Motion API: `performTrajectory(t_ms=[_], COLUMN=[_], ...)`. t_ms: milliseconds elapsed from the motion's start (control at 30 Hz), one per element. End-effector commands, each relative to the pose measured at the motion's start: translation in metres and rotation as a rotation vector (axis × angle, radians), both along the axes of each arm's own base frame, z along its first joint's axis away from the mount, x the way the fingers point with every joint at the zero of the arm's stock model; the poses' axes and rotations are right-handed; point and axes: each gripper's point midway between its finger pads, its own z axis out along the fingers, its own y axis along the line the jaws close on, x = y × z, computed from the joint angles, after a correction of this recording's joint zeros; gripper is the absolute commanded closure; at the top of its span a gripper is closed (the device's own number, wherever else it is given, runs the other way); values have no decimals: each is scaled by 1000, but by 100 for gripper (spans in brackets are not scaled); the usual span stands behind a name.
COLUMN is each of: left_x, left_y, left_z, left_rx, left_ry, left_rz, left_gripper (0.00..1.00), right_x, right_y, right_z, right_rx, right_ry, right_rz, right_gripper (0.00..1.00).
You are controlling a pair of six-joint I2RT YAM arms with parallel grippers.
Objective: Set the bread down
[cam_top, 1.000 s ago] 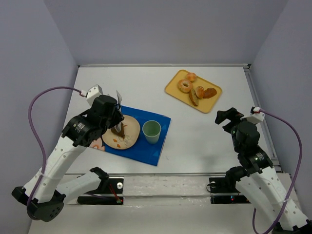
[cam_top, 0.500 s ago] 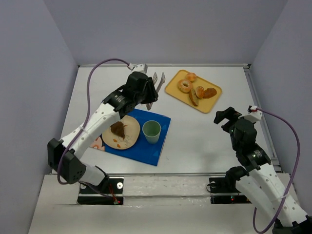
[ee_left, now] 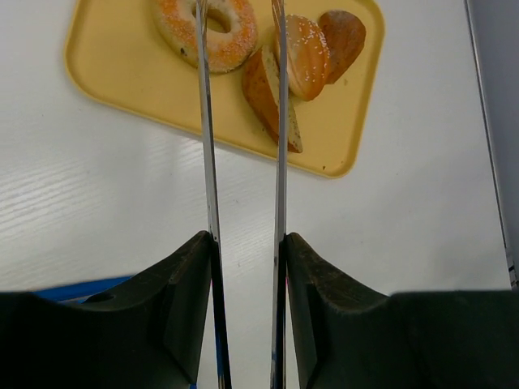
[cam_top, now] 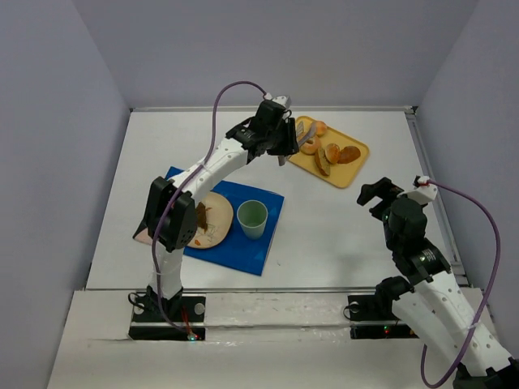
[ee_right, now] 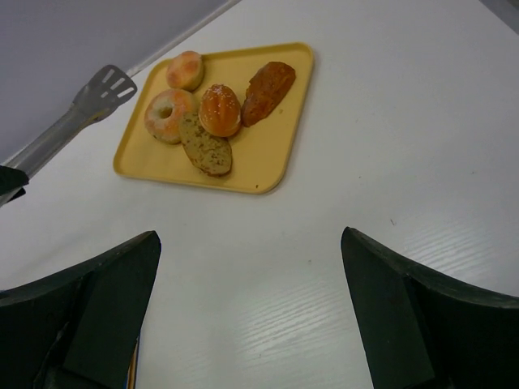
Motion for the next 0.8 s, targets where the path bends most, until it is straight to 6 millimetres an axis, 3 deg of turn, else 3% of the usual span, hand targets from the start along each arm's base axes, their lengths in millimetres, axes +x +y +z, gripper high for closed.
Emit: performTrajectory(t_ms=[0, 33, 300, 767], left_x=[12, 16, 32, 47], left_y=[-11, -10, -1, -6], left_z=[18, 8, -3, -38], left_rx=[-16, 2, 19, 16], left_ry=[-26, -11, -5, 59], left_rz=[-9, 10, 89, 76], left_gripper=[51, 51, 44, 45], right_x=[0, 0, 1, 4], right_y=[-7, -7, -8, -10], right_z=[5, 6, 4, -2], right_rx=[1, 1, -3, -16], right_ry=[-23, -25, -17, 9], right_rz=[-41, -43, -49, -66], right_gripper=[2, 2, 2, 2])
